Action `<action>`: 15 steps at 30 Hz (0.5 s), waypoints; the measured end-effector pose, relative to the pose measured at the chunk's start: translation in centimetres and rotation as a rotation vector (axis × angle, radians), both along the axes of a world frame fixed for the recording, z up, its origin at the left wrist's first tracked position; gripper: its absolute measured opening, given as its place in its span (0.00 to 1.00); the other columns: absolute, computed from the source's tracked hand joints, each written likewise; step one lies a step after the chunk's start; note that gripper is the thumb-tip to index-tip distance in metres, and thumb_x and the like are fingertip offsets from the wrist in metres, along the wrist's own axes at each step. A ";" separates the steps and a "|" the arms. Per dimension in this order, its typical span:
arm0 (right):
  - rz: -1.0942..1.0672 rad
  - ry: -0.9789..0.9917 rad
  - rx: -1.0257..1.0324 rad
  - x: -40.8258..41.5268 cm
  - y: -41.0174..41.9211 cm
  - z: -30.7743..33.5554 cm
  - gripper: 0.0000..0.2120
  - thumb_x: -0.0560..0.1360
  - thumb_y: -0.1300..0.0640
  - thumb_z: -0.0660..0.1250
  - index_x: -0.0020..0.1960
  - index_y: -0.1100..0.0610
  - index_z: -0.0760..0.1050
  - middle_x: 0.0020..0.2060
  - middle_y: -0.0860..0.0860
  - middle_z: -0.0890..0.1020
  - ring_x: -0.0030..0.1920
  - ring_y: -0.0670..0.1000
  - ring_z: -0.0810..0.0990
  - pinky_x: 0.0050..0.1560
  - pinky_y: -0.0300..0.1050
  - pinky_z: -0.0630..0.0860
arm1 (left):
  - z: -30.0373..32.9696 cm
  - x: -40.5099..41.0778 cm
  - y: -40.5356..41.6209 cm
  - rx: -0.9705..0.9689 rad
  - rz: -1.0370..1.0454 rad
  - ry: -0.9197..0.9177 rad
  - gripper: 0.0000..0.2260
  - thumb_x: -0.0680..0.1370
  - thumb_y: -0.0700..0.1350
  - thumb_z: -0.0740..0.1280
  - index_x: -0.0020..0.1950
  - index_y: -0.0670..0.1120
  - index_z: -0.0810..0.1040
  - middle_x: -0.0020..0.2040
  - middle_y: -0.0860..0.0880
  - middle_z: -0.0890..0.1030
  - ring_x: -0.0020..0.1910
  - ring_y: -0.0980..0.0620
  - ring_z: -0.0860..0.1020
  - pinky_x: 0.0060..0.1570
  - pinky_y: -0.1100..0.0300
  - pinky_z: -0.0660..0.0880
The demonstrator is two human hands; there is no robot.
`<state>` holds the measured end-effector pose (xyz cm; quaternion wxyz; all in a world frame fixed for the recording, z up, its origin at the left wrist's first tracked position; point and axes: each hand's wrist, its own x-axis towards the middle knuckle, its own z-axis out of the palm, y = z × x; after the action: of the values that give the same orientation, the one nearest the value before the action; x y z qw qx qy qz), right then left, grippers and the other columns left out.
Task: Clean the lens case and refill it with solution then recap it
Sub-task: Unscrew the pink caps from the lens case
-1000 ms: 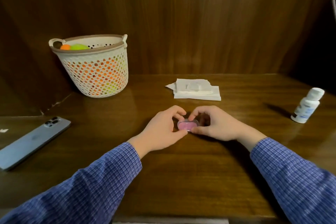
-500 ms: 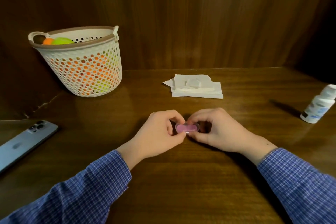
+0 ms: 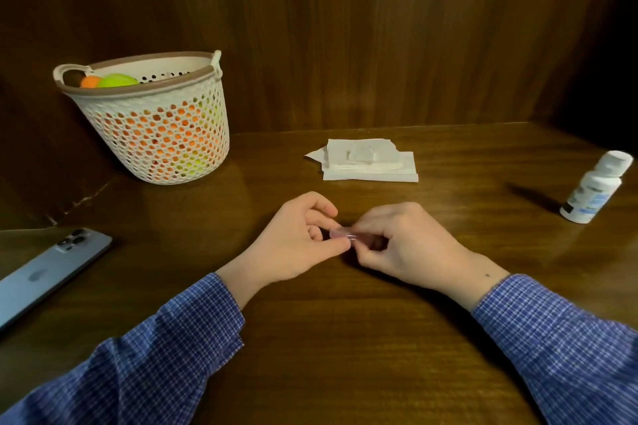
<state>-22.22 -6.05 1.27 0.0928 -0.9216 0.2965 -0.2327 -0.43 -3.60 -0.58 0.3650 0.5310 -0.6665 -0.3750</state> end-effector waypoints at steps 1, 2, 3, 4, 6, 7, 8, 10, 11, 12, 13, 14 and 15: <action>-0.001 0.032 -0.045 0.2 0.2 0.0 0.17 0.79 0.45 0.63 0.55 0.51 0.87 0.45 0.45 0.87 0.43 0.45 0.83 0.46 0.43 0.82 | 0.0 0.0 0.0 0.001 -0.001 -0.001 0.18 0.74 0.47 0.79 0.59 0.54 0.76 0.50 0.56 0.87 0.33 0.56 0.77 0.37 0.63 0.78; -0.004 0.058 -0.081 0.3 0.4 0.0 0.17 0.79 0.45 0.62 0.54 0.52 0.87 0.45 0.46 0.86 0.43 0.46 0.83 0.47 0.45 0.81 | 0.1 0.0 0.1 0.000 0.001 -0.005 0.18 0.73 0.47 0.79 0.58 0.54 0.75 0.50 0.56 0.87 0.32 0.57 0.77 0.37 0.63 0.78; -0.007 0.076 -0.109 0.5 0.5 -0.1 0.17 0.80 0.46 0.61 0.53 0.53 0.87 0.44 0.47 0.86 0.43 0.47 0.82 0.47 0.47 0.81 | 0.1 0.0 0.1 -0.001 0.004 -0.009 0.19 0.73 0.47 0.80 0.58 0.54 0.75 0.50 0.56 0.87 0.31 0.58 0.76 0.37 0.64 0.77; -0.005 0.085 -0.129 0.5 0.6 -0.2 0.16 0.80 0.47 0.62 0.52 0.54 0.86 0.44 0.48 0.86 0.43 0.48 0.83 0.46 0.47 0.80 | 0.1 0.0 0.1 0.000 0.007 -0.009 0.19 0.73 0.47 0.80 0.58 0.54 0.75 0.50 0.56 0.87 0.31 0.58 0.76 0.37 0.64 0.77; 0.003 0.088 -0.151 0.6 0.7 -0.3 0.13 0.80 0.50 0.65 0.52 0.55 0.87 0.44 0.49 0.86 0.42 0.49 0.83 0.45 0.48 0.81 | 0.1 0.0 0.2 -0.003 0.009 -0.006 0.19 0.72 0.47 0.80 0.58 0.54 0.75 0.51 0.54 0.86 0.30 0.58 0.75 0.36 0.64 0.77; 0.004 0.085 -0.159 0.6 0.8 -0.3 0.12 0.79 0.51 0.66 0.53 0.55 0.87 0.44 0.49 0.86 0.42 0.49 0.83 0.45 0.48 0.81 | 0.1 0.0 0.2 -0.006 0.009 -0.006 0.19 0.72 0.47 0.80 0.57 0.54 0.75 0.51 0.53 0.86 0.30 0.58 0.75 0.36 0.64 0.77; 0.005 0.079 -0.168 0.6 0.8 -0.3 0.12 0.79 0.52 0.66 0.53 0.55 0.87 0.44 0.49 0.86 0.42 0.49 0.83 0.44 0.48 0.81 | 0.1 0.0 0.2 -0.008 0.008 -0.010 0.18 0.72 0.46 0.80 0.56 0.54 0.75 0.50 0.53 0.87 0.30 0.58 0.75 0.36 0.64 0.77; 0.007 0.075 -0.183 0.7 0.9 -0.4 0.12 0.79 0.53 0.66 0.52 0.56 0.87 0.43 0.49 0.86 0.41 0.49 0.83 0.42 0.48 0.81 | 0.2 -0.1 0.3 -0.007 0.010 -0.017 0.18 0.72 0.45 0.80 0.55 0.53 0.75 0.50 0.53 0.87 0.30 0.59 0.75 0.36 0.64 0.77; 0.007 0.075 -0.191 0.7 1.0 -0.5 0.12 0.79 0.53 0.66 0.51 0.57 0.87 0.42 0.50 0.86 0.40 0.50 0.83 0.41 0.48 0.81 | 0.2 -0.1 0.3 -0.005 0.011 -0.017 0.18 0.72 0.44 0.80 0.55 0.52 0.75 0.49 0.52 0.87 0.30 0.59 0.75 0.36 0.64 0.77; 0.006 0.073 -0.201 0.8 1.0 -0.5 0.12 0.79 0.53 0.66 0.50 0.57 0.86 0.41 0.50 0.86 0.39 0.50 0.83 0.40 0.49 0.81 | 0.3 -0.2 0.3 -0.003 0.011 -0.013 0.18 0.72 0.43 0.80 0.55 0.52 0.75 0.49 0.52 0.87 0.30 0.59 0.75 0.35 0.64 0.76; 0.006 0.068 -0.213 0.8 1.1 -0.6 0.12 0.79 0.53 0.66 0.49 0.57 0.86 0.40 0.50 0.85 0.38 0.50 0.82 0.39 0.49 0.81 | 0.4 -0.3 0.3 0.000 0.012 -0.008 0.18 0.72 0.42 0.80 0.54 0.51 0.75 0.49 0.51 0.87 0.30 0.59 0.75 0.35 0.64 0.76; 0.005 0.061 -0.223 0.9 1.1 -0.6 0.11 0.78 0.54 0.67 0.48 0.57 0.86 0.40 0.50 0.85 0.37 0.50 0.82 0.38 0.49 0.81 | 0.4 -0.3 0.3 0.003 0.014 -0.004 0.18 0.72 0.42 0.80 0.54 0.51 0.75 0.49 0.51 0.87 0.30 0.59 0.74 0.35 0.64 0.76; 0.003 0.056 -0.231 0.9 1.1 -0.6 0.11 0.78 0.54 0.67 0.47 0.57 0.86 0.39 0.50 0.85 0.37 0.50 0.82 0.37 0.49 0.81 | 0.5 -0.4 0.3 0.006 0.016 -0.001 0.18 0.72 0.41 0.80 0.54 0.50 0.75 0.49 0.51 0.87 0.30 0.59 0.74 0.35 0.64 0.76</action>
<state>-21.36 -4.97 0.68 -0.0221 -0.9328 0.2687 -0.2394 -0.79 -3.26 -0.13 0.3662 0.5376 -0.6613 -0.3737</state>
